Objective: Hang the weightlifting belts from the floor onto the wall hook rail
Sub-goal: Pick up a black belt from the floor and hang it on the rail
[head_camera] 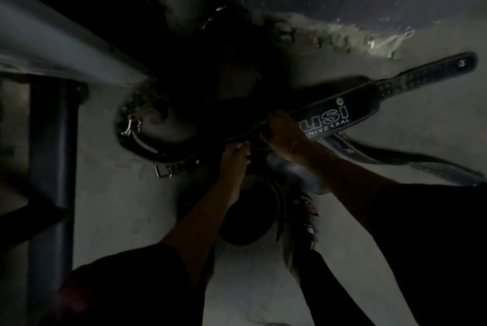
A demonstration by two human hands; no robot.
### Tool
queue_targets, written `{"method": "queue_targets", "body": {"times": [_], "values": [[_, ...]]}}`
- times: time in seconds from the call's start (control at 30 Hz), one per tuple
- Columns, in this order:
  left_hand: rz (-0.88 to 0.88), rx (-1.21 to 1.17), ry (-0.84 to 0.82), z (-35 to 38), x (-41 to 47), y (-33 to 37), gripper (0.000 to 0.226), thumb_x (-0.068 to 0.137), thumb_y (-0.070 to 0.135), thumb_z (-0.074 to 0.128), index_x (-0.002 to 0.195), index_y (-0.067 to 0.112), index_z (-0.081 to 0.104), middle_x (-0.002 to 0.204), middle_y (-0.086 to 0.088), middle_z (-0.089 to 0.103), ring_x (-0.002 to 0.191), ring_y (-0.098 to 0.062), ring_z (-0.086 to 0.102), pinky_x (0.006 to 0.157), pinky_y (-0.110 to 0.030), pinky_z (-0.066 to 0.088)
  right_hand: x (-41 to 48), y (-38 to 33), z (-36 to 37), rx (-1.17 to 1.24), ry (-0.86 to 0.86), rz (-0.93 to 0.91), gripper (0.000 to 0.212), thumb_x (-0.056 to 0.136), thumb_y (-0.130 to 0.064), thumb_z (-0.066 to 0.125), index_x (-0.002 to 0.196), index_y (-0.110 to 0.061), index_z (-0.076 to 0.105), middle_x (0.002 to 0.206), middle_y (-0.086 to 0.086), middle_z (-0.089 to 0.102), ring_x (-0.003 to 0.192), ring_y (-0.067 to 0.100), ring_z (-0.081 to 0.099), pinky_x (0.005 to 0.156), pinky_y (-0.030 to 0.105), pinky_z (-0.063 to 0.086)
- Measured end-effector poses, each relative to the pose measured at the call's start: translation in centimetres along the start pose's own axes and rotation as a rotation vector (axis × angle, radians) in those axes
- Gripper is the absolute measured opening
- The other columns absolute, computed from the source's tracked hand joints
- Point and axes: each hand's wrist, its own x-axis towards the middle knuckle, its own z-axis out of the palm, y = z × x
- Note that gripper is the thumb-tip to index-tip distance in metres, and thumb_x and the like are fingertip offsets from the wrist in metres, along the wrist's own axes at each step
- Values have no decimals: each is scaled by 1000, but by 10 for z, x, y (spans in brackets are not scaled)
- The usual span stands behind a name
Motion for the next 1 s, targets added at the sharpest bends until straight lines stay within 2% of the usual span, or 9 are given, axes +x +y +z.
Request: {"method": "queue_targets", "body": {"times": [0.1, 0.17, 0.33, 0.57, 0.67, 0.73, 0.8, 0.9, 1.0], "values": [[-1, 6, 7, 10, 34, -17, 8, 103, 23, 48, 96, 21, 52, 85, 4, 54, 73, -8, 52, 64, -19, 41, 32, 21, 21, -210, -25, 29, 58, 97, -31, 55, 149, -12, 35, 157, 13, 29, 150, 32, 14, 121, 56, 11], [-24, -3, 7, 13, 48, -28, 8, 103, 26, 47, 101, 21, 51, 87, 5, 54, 76, -7, 53, 66, -18, 42, 41, 28, 32, -266, -34, 58, 59, 97, -34, 55, 149, -15, 35, 156, 12, 30, 150, 32, 14, 120, 62, 4], [-30, -9, 2, 22, 48, -36, 14, 103, 28, 47, 111, 17, 49, 93, 6, 56, 82, -7, 55, 68, -16, 44, 41, 31, 40, -394, 77, 70, 57, 92, -34, 63, 143, -18, 43, 149, 16, 38, 142, 38, 27, 115, 65, 12], [-167, -114, 35, 26, -1, -32, 19, 102, 31, 49, 108, 15, 58, 79, 0, 55, 66, -12, 50, 64, -27, 40, -4, 18, 12, -256, 73, 50, 37, 94, -33, 60, 126, -14, 63, 131, 15, 57, 129, 34, 43, 104, 40, 35], [-188, -176, 21, 22, -46, -26, 41, 103, 33, 48, 133, 7, 54, 76, -3, 57, 62, -14, 50, 63, -26, 43, -48, 1, -9, -227, 144, 48, 34, 96, -33, 57, 124, -15, 63, 128, 14, 57, 126, 34, 43, 101, 40, 35], [-194, -222, 14, 19, -78, -14, 49, 102, 36, 48, 143, 10, 47, 106, -12, 69, 84, -24, 64, 66, -27, 48, -81, -15, -29, -197, 176, 58, 34, 95, -33, 57, 122, -14, 64, 127, 14, 58, 125, 35, 43, 101, 40, 34], [-210, -260, 16, 18, -110, 3, 50, 102, 37, 48, 144, 11, 45, 137, -19, 58, 111, -35, 62, 75, -35, 55, -114, -34, -55, -138, 182, 88, 35, 94, -33, 58, 122, -12, 64, 128, 15, 58, 126, 36, 43, 101, 39, 34], [-209, -235, 88, 14, -158, 34, 53, 102, 36, 49, 144, 6, 42, 145, -20, 50, 128, -38, 53, 95, -42, 53, -160, -64, -94, -38, 198, 130, 37, 95, -29, 55, 126, -8, 60, 131, 17, 59, 125, 38, 45, 103, 43, 36], [-160, -247, 87, 7, -211, 64, 51, 100, 34, 51, 143, 6, 42, 140, -13, 55, 126, -31, 57, 78, -34, 52, -208, -91, -134, 81, 261, 156, 26, 92, -23, 54, 104, -4, 69, 110, 21, 67, 108, 40, 58, 93, 41, 45]]}}
